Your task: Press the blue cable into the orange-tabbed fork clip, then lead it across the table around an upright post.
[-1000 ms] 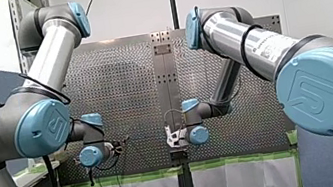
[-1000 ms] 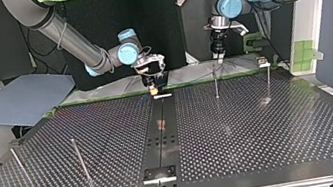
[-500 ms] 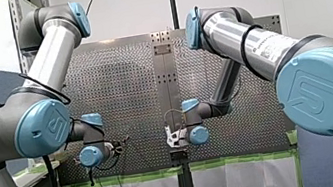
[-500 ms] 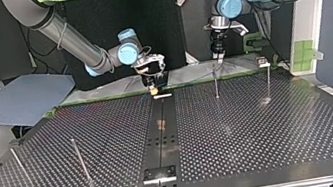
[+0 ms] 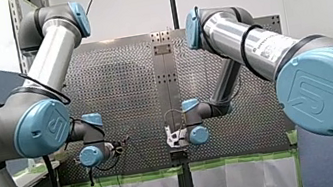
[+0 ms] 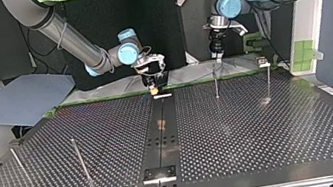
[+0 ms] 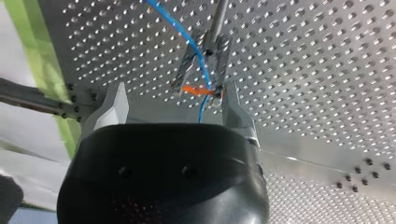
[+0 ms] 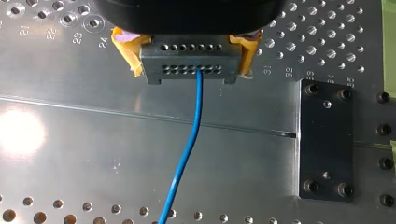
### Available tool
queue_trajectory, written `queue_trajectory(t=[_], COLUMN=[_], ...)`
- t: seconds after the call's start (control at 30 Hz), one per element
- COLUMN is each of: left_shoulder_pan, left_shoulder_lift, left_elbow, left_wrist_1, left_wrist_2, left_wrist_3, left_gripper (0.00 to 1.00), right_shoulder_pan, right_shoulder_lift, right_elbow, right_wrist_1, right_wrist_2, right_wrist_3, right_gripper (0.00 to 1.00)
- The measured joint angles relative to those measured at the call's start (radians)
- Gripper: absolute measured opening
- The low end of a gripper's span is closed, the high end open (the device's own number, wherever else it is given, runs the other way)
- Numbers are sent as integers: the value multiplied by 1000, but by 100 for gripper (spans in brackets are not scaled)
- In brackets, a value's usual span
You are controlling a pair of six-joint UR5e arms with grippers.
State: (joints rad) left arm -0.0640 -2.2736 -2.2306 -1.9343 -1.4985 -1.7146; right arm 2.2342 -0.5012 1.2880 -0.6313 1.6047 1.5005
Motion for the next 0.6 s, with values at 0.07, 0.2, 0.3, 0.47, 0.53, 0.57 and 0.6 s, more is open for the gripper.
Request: queue_trajectory(t=[0.07, 0.2, 0.3, 0.47, 0.53, 0.57, 0.6], left_shoulder_pan=[-12, -38, -65, -115, -132, -142, -150], left_shoulder_lift=[0, 0, 0, 0, 0, 0, 0], left_elbow=[5, 26, 51, 101, 118, 127, 132], left_wrist_1=[-14, -38, -54, -71, -74, -77, -79], left_wrist_2=[-4, -25, -50, -100, -117, -127, -135], left_wrist_3=[16, 24, 6, -41, -53, -57, -60], left_gripper=[100, 100, 100, 100, 100, 100, 100], right_shoulder_pan=[0, 1, 2, 2, 1, 1, 1], right_shoulder_lift=[0, 0, 0, 0, 0, 0, 0], right_elbow=[0, 0, 0, 0, 0, 0, 0], right_wrist_1=[0, 1, 7, 15, 16, 16, 16], right_wrist_2=[0, -1, -2, -2, -2, -2, -2], right_wrist_3=[0, 0, -2, -4, -4, -4, -3], right_gripper=[0, 0, 0, 0, 0, 0, 0])
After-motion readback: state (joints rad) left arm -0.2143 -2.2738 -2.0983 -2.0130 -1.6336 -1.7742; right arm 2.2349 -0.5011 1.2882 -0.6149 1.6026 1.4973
